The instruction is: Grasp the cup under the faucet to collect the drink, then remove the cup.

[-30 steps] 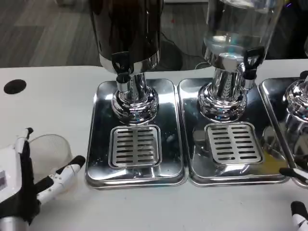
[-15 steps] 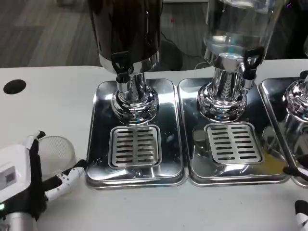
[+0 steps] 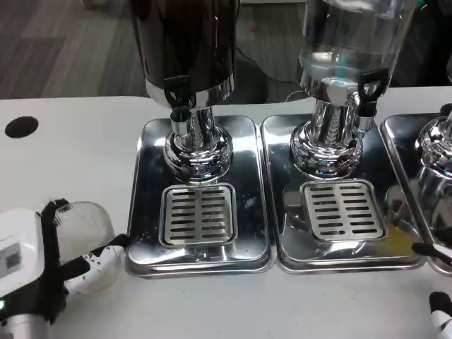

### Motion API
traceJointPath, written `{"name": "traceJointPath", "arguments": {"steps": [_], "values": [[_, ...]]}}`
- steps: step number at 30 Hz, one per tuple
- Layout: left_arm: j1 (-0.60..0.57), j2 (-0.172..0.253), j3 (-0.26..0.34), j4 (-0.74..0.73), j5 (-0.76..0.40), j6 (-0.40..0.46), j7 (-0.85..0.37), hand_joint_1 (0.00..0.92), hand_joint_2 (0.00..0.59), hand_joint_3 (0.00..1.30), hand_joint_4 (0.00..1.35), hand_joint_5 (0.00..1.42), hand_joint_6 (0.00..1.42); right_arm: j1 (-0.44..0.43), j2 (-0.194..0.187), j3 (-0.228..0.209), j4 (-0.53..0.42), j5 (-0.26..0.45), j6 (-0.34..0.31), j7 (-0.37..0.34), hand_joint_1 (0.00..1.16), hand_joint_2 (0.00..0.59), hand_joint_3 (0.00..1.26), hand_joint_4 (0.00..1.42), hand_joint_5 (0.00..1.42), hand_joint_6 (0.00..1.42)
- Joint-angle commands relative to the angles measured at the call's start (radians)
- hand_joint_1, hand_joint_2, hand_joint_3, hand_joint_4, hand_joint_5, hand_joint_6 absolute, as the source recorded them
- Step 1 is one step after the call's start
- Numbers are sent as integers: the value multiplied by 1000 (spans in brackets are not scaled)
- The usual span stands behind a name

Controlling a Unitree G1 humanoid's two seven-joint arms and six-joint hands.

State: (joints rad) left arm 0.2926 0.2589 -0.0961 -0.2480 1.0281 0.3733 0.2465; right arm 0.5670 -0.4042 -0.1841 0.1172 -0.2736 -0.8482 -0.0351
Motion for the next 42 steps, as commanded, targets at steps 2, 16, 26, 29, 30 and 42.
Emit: {"name": "traceJointPath", "arguments": {"steps": [2, 16, 26, 29, 30, 42], "values": [[10, 11, 14, -73, 3, -30, 31, 395, 128, 446, 537, 785, 970, 1, 5, 4, 3, 9, -17, 8, 433, 499, 241, 66, 40, 0], [-111, -1, -22, -71, 32, -7, -41, 395, 129, 449, 534, 786, 973, 16, 6, 5, 17, 18, -42, 16, 431, 499, 241, 66, 47, 0], [-253, -38, -123, 20, 72, 37, -69, 395, 130, 451, 532, 786, 979, 39, 6, 0, 24, 41, -71, 25, 430, 499, 244, 74, 48, 0], [-289, -53, -158, 46, 85, 50, -71, 395, 130, 452, 532, 786, 980, 43, 5, -6, 39, 50, -83, 25, 430, 499, 244, 75, 48, 0], [-296, -56, -165, 51, 87, 54, -71, 395, 130, 452, 532, 786, 979, 44, 4, -7, 45, 54, -87, 26, 430, 499, 244, 76, 48, 0], [-380, -93, -221, 132, 99, 93, -70, 395, 130, 460, 532, 776, 970, 52, -5, -24, 106, 92, -138, 42, 429, 499, 244, 76, 51, 0]]}}
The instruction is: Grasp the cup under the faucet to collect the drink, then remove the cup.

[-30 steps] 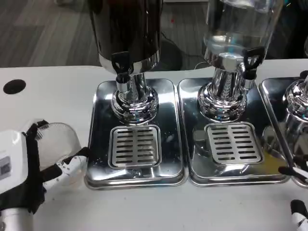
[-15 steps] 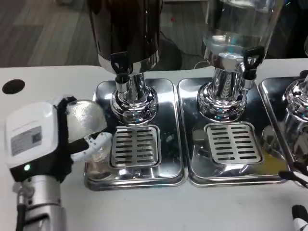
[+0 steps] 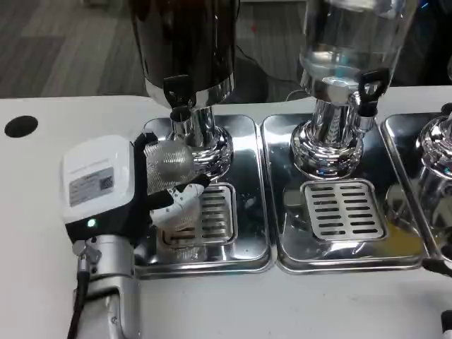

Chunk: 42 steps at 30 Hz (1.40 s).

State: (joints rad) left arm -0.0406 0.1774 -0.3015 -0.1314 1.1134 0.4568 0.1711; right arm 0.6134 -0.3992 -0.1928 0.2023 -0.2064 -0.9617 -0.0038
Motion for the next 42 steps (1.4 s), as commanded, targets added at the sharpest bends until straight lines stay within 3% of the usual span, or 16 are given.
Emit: {"name": "traceJointPath", "arguments": {"steps": [1, 10, 13, 18, 30, 37, 42], "values": [[-50, -12, -17, 19, 13, 12, 6, 395, 130, 460, 532, 776, 968, 5, -11, -16, 26, 29, -28, 12, 429, 499, 244, 76, 53, 0], [-69, -14, -32, 59, 5, 20, 15, 395, 131, 460, 532, 776, 968, -1, -14, -25, 44, 51, -42, 32, 429, 499, 244, 76, 60, 0], [-76, -14, -34, 73, 3, 23, 13, 311, 97, 375, 465, 719, 915, -6, -12, -26, 46, 58, -37, 40, 429, 499, 244, 76, 60, 0], [-77, -5, -22, 89, -18, 18, 9, 254, 82, 326, 398, 649, 859, -12, -9, -24, 49, 69, -26, 51, 429, 499, 244, 76, 67, 0], [-83, 6, -20, 108, -48, 11, 30, 236, 87, 319, 380, 630, 840, -19, -4, -24, 44, 80, -12, 67, 428, 499, 244, 76, 71, 0], [-30, 22, -4, 19, -74, -11, 34, 106, 63, 310, 305, 576, 811, -23, -2, -25, 43, 80, -12, 70, 428, 499, 244, 76, 71, 0], [45, 45, 18, -101, -83, -39, 31, 97, 65, 310, 297, 576, 811, -29, 0, -24, 50, 79, -9, 72, 428, 499, 244, 76, 71, 0]]}}
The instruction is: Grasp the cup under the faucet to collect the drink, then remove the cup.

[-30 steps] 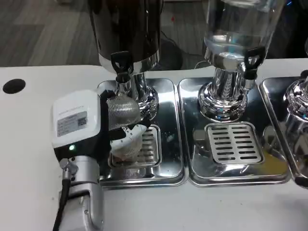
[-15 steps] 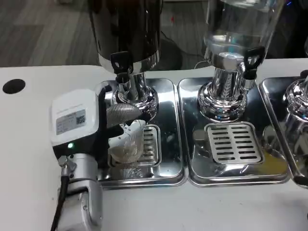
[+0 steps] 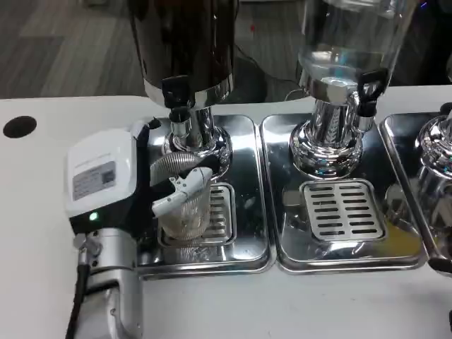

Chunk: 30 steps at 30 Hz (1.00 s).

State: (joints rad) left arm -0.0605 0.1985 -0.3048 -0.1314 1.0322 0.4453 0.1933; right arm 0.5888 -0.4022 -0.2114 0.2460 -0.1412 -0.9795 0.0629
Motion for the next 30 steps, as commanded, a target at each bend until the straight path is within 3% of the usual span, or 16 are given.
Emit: {"name": "traceJointPath", "arguments": {"steps": [1, 5, 10, 16, 30], "values": [[80, 28, 27, -126, -2, -34, 7, 96, 65, 310, 296, 576, 811, -6, 4, -4, 7, 14, 10, 6, 428, 499, 244, 76, 71, 0], [145, 43, 53, -252, -8, -70, -1, 95, 66, 310, 290, 575, 811, -12, 7, 2, 0, 11, 15, 9, 428, 499, 244, 76, 71, 0], [174, 44, 93, -335, -59, -129, -24, 96, 68, 234, 163, 598, 812, -14, 14, 9, -9, 3, 21, 11, 435, 491, 244, 76, 62, 0], [152, 37, 114, -331, -117, -169, -60, 97, 68, 212, 136, 619, 847, -6, 14, 6, -17, 4, 20, 11, 440, 490, 244, 76, 61, 0], [90, 18, 98, -310, -158, -181, -134, 97, 68, 196, 121, 627, 860, 7, 11, 0, -10, 11, 12, 11, 446, 490, 244, 76, 70, 0]]}}
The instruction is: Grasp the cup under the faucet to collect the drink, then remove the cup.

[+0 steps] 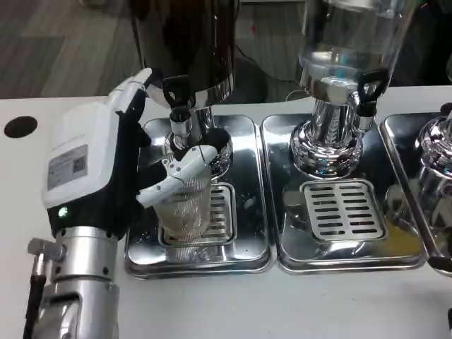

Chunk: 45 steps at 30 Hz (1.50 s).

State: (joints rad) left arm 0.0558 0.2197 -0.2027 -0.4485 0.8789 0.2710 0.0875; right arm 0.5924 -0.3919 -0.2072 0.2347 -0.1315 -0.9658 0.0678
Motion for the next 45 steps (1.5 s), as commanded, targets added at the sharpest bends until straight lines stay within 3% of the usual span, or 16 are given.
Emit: {"name": "traceJointPath", "arguments": {"steps": [1, 10, 24, 45], "values": [[-32, -3, -6, 7, -4, -5, -34, 97, 68, 195, 119, 627, 860, 3, 1, -3, 3, 2, -2, 6, 447, 490, 244, 76, 71, 0], [-63, -9, -14, 5, -4, -1, -71, 93, 63, 186, 116, 644, 863, -2, 3, 0, 15, 0, -7, 6, 449, 489, 244, 76, 72, 0], [-27, -17, -18, -19, 3, -9, -69, 79, 64, 405, 375, 730, 922, -12, 6, 7, 18, -4, -8, 6, 449, 489, 244, 76, 72, 0], [24, -13, -29, -44, 3, -32, -73, 79, 64, 422, 392, 729, 928, -13, 4, 15, 13, -4, -4, 5, 450, 489, 242, 76, 72, 0]]}}
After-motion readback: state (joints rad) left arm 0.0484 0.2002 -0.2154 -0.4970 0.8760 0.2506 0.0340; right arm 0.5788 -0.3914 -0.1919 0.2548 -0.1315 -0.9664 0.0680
